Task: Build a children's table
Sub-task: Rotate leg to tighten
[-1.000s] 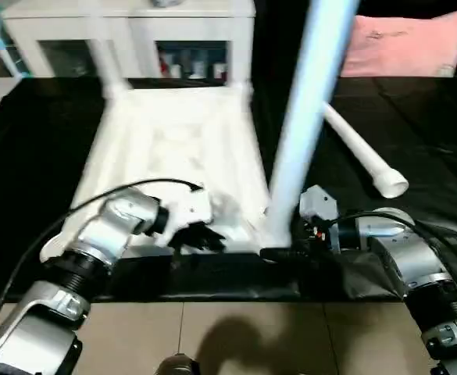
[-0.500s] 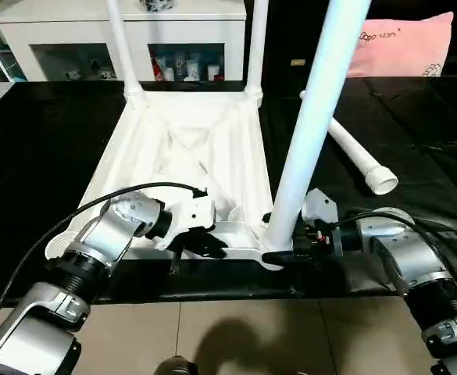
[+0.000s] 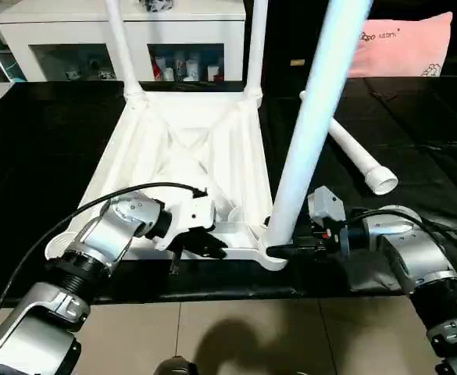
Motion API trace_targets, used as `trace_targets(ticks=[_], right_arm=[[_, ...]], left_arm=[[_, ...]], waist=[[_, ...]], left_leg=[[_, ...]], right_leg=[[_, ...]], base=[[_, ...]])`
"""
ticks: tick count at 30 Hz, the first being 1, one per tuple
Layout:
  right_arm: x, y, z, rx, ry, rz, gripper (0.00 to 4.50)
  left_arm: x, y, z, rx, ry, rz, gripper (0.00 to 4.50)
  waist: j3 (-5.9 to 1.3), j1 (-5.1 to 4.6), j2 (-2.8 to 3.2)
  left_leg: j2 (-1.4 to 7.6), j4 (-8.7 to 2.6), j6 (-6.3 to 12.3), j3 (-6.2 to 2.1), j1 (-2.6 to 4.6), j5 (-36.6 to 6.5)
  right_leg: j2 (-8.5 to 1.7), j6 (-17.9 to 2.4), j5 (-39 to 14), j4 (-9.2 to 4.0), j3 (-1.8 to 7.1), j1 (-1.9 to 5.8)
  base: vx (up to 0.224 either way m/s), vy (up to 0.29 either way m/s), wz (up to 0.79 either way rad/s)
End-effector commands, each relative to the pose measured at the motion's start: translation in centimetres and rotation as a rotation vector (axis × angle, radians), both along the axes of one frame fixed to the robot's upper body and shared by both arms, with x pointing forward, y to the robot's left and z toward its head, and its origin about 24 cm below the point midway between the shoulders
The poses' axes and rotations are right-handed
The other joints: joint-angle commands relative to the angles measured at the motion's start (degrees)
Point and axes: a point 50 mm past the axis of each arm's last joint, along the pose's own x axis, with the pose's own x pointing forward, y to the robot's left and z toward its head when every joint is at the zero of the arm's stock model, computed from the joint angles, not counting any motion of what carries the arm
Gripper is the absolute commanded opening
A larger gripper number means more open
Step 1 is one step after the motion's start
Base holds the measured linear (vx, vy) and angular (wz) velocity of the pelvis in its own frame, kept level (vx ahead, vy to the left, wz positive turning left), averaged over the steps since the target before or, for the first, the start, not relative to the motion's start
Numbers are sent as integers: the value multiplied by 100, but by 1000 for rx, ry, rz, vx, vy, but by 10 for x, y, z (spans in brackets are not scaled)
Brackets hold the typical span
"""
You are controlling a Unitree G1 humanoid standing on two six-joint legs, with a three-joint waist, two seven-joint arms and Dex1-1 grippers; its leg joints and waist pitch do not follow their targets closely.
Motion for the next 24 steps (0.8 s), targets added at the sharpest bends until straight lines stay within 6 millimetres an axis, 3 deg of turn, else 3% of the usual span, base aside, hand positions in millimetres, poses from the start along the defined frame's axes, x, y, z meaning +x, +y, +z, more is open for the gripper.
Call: trace_targets(ticks=[1, 6, 18, 20, 22, 23, 24], right_arm=[[-4, 2, -3, -10, 24, 35, 232], [-7, 4, -6, -2, 37, 37, 203], [-9, 12, -14, 47, 87, -25, 201], [1, 16, -22, 44, 128, -202, 201], [7, 20, -25, 59, 136, -292, 201], [12, 24, -28, 68, 145, -385, 201], [12, 24, -28, 68, 145, -385, 200]], left_arm=[[-1, -5, 6, -15, -24, -54, 0], [0, -5, 6, -17, -22, -46, 0], [7, -7, 7, -61, -20, 55, 0], [24, -10, 12, -96, -70, 251, 0], [33, -12, 16, -126, -88, 366, 0], [43, -13, 21, -165, -101, 496, 0], [43, -13, 21, -165, -101, 496, 0]], waist=[[-456, -33, -17], [-459, -31, -9], [-444, -26, 28], [-412, -58, 37], [-365, -106, 17], [-370, -134, -1], [-362, -153, 4]], left_leg=[[122, -413, 167, -17, 177, -1537], [120, -414, 159, -20, 175, -1525], [113, -433, 71, -31, 183, -1724], [105, -448, 17, -23, 186, -1892], [64, -459, -209, -68, 247, -2365], [58, -473, -258, -81, 239, -2380], [55, -467, -273, -85, 253, -2401]], right_leg=[[-220, -1392, -1184, -346, 172, 261], [-217, -1401, -1145, -344, 169, 265], [-224, -1369, -1353, -367, 167, 264], [-208, -1332, -1581, -386, 173, 236], [-251, -1077, -2611, -479, 144, 226], [-259, -932, -2835, -513, 136, 236], [-260, -905, -2900, -534, 134, 212]], base=[[0, 0, 0], [0, 0, 0], [0, 0, 0], [0, 0, 0], [0, 0, 0], [0, 0, 0], [0, 0, 0]])
